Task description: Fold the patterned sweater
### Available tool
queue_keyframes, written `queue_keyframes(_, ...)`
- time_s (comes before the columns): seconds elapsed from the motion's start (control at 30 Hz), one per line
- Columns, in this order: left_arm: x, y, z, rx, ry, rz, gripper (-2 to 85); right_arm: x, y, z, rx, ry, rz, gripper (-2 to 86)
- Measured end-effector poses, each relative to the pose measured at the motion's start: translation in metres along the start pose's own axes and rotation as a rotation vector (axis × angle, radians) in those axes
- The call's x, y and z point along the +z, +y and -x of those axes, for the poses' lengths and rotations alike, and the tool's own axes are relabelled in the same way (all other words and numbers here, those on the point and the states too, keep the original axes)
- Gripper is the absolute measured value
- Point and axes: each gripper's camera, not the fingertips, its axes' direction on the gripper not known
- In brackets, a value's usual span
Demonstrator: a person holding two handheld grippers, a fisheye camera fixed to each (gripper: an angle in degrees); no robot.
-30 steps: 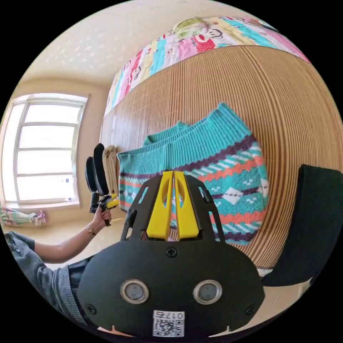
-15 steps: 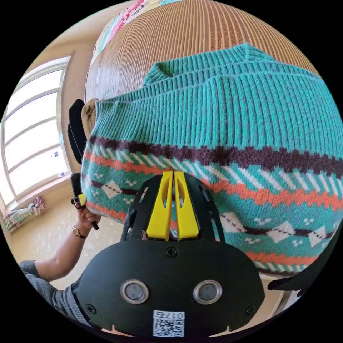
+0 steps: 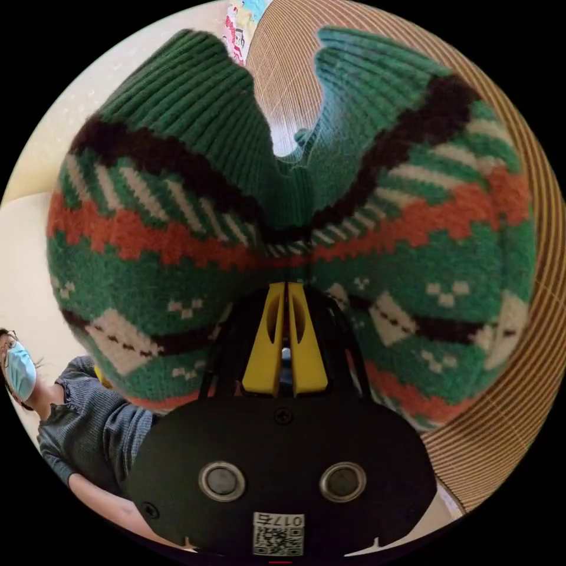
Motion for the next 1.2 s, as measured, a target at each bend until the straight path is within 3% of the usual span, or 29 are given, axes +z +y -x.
queue_keyframes(0.1, 0.08, 0.001, 0.002, -0.025, -0.022, 0.119, 10.1, -0.072, 0.041, -0.032, 0.075, 0.207, 0.031, 1.3)
queue_keyframes(0.2, 0.157, 0.007, 0.012, -0.111, 0.032, 0.246, 15.7, -0.141, 0.089, -0.065, 0.116, 0.242, 0.0, 2.4)
queue_keyframes(0.3, 0.191, 0.017, 0.009, -0.093, -0.065, 0.311, 16.1, -0.192, 0.125, -0.073, 0.093, 0.17, -0.124, 8.5)
queue_keyframes(0.37, 0.189, 0.015, 0.007, -0.125, 0.016, 0.327, 17.5, -0.208, 0.135, -0.067, 0.035, 0.087, -0.207, 18.3)
queue_keyframes(0.43, 0.172, 0.014, -0.007, -0.087, 0.048, 0.329, 18.0, -0.201, 0.129, -0.065, -0.001, 0.055, -0.198, 22.4)
queue_keyframes(0.5, 0.137, 0.019, -0.037, 0.021, -0.007, 0.294, 17.4, -0.185, 0.116, -0.071, -0.003, 0.038, -0.155, 25.1)
queue_keyframes(0.63, 0.061, 0.038, -0.048, 0.005, -0.139, 0.103, 17.8, -0.142, 0.086, -0.091, 0.006, 0.012, -0.09, 28.3)
queue_keyframes(0.7, 0.007, 0.064, -0.009, -0.209, -0.279, -0.086, 20.8, -0.13, 0.079, -0.097, -0.008, -0.004, -0.073, 28.4)
queue_keyframes(0.77, -0.017, 0.089, 0.04, -0.37, -0.315, -0.161, 22.1, -0.12, 0.073, -0.108, -0.017, -0.03, -0.038, 27.2)
queue_keyframes(0.87, -0.016, 0.123, 0.128, -0.567, -0.118, -0.133, 23.0, -0.116, 0.07, -0.12, -0.014, -0.011, 0.017, 24.4)
queue_keyframes(0.97, 0.014, 0.135, 0.171, -0.555, 0.102, -0.085, 22.5, -0.097, 0.066, -0.134, 0.028, -0.123, 0.111, 22.4)
queue_keyframes(1.07, 0.053, 0.146, 0.195, -0.592, 0.423, -0.101, 19.8, -0.075, 0.073, -0.122, 0.043, -0.003, 0.158, 17.7)
queue_keyframes(1.2, 0.026, 0.163, 0.171, -0.531, 0.41, -0.224, 16.3, -0.037, 0.087, -0.09, -0.008, -0.03, 0.133, 15.7)
